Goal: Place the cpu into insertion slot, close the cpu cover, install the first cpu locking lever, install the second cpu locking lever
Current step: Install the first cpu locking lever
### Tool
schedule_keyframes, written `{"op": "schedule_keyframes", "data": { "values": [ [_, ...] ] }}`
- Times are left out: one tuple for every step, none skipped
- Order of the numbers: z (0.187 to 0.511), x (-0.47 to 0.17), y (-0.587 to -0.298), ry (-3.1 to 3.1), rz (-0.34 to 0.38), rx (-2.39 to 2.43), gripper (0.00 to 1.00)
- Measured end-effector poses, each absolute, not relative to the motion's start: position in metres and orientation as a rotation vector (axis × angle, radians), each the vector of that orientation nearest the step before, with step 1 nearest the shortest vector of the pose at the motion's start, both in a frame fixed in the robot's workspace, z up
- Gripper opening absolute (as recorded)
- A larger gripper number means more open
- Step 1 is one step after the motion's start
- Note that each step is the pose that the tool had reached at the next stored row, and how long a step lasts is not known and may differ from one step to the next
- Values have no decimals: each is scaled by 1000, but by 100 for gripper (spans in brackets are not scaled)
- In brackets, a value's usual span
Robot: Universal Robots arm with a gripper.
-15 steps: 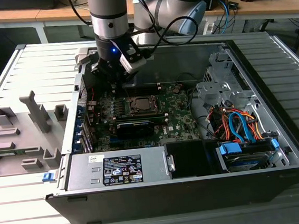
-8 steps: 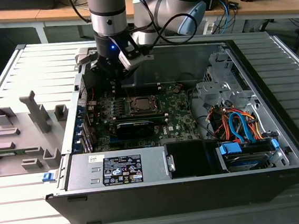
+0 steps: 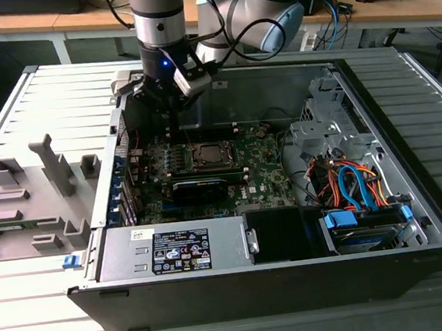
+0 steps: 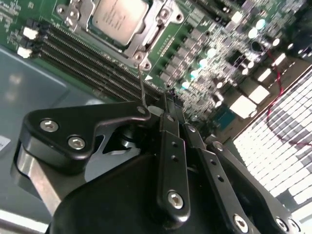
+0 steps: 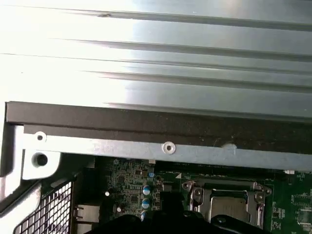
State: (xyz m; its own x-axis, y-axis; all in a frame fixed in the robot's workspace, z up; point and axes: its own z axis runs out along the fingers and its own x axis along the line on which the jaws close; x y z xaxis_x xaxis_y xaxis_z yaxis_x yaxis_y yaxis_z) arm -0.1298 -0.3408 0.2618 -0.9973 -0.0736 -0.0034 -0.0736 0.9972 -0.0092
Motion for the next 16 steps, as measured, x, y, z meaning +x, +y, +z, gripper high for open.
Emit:
{"op": "schedule_keyframes", "data": {
  "values": [
    [262, -129, -341, 3136, -14, -116, 11],
    [262, -128, -341, 3136, -14, -116, 11],
    [261, -126, -341, 3136, -14, -116, 11],
    [261, -125, -341, 3136, -14, -116, 11],
    [261, -123, -341, 3136, -14, -116, 11],
    [261, -121, -341, 3136, -14, -116, 11],
    [261, -119, -341, 3136, -14, -117, 11],
    [261, -116, -341, 3136, -14, -118, 11],
    [261, -113, -341, 3136, -14, -120, 11],
    [261, -110, -341, 3137, -14, -120, 11],
    [261, -109, -341, 3137, -14, -120, 11],
    [261, -107, -341, 3137, -14, -120, 11],
    [260, -106, -341, 3137, -14, -121, 11],
    [260, -105, -341, 3137, -14, -121, 11],
    [260, -105, -341, 3138, -14, -121, 11],
    [259, -104, -341, 3138, -14, -121, 11]
  ]
}}
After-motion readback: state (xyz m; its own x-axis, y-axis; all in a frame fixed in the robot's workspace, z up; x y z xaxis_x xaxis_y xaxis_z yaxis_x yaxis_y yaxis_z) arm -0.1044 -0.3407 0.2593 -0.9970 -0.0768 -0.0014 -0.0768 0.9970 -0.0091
